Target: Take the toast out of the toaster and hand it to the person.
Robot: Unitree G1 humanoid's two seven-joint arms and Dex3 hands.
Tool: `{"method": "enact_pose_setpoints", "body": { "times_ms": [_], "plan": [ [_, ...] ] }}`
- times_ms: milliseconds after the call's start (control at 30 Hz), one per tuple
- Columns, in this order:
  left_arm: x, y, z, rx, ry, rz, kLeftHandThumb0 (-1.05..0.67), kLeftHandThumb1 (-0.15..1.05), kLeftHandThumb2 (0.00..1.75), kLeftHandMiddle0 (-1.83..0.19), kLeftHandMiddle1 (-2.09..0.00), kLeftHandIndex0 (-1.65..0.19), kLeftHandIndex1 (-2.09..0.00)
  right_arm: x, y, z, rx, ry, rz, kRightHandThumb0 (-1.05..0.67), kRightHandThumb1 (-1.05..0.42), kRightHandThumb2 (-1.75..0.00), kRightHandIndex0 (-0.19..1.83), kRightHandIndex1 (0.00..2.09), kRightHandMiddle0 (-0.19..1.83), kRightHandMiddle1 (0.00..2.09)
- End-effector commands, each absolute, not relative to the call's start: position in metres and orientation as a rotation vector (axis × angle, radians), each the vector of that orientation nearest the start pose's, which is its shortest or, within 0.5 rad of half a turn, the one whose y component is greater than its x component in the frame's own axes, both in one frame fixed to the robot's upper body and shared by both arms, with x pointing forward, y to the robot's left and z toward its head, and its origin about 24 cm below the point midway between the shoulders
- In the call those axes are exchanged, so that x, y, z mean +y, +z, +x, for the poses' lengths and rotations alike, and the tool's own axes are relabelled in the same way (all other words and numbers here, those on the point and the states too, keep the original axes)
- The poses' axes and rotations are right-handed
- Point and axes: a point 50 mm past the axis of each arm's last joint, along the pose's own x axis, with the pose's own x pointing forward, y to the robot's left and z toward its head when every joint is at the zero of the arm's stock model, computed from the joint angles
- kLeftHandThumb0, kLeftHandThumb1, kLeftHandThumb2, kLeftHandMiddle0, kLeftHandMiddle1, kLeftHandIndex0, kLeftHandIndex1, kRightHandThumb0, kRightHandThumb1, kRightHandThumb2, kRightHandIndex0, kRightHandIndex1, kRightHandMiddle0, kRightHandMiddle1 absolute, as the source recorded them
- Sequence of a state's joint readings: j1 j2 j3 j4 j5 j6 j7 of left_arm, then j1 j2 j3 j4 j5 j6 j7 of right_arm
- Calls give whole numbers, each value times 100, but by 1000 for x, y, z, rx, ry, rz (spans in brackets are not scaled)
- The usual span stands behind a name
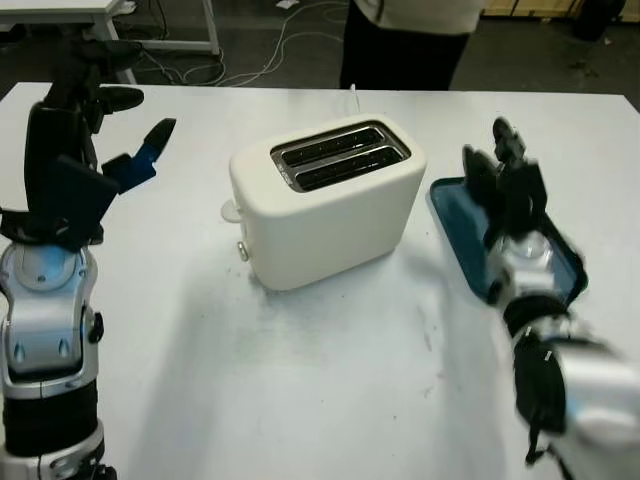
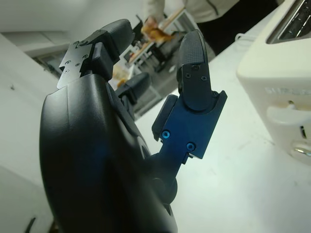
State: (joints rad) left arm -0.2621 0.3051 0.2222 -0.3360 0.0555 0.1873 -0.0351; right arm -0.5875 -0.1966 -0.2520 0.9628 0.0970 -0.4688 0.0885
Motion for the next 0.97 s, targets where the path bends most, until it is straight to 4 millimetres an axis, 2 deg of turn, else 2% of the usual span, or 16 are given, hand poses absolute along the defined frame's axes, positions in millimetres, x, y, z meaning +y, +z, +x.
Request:
{"method": "enact_pose_setpoints", "body": {
  "times_ms": [0, 100, 200, 400, 633, 933],
  "plan": [
    [219, 175, 270, -398, 166, 344, -41, 83, 45, 0, -91, -5, -70, -205, 43, 330, -146, -103, 33, -71, -92, -59, 13, 9, 17, 3],
    [212, 160, 267, -354, 170, 333, -37, 91, 36, 0, -85, -7, -62, -195, 41, 318, -154, -99, 76, -73, -92, -58, 17, 8, 19, 3],
    [202, 148, 263, -321, 171, 294, -34, 92, 41, 0, -81, -7, -57, -188, 44, 309, -189, -106, 88, -77, -92, -57, 20, 7, 21, 3],
    [195, 127, 255, -261, 165, 192, -44, 92, 55, 0, -70, -6, -48, -180, 52, 299, -247, -98, 92, -77, -92, -59, 22, 5, 22, 2],
    [190, 118, 246, -232, 176, 87, -60, 92, 65, 0, -51, -3, -36, -178, 55, 291, -274, -105, 64, -81, -92, -57, 22, 5, 24, 2],
    [185, 103, 242, -207, 139, 2, -60, 92, 77, 0, -40, -3, -29, -186, 59, 285, -297, -84, 10, -75, -92, -65, 21, 3, 24, 1]
  ]
}}
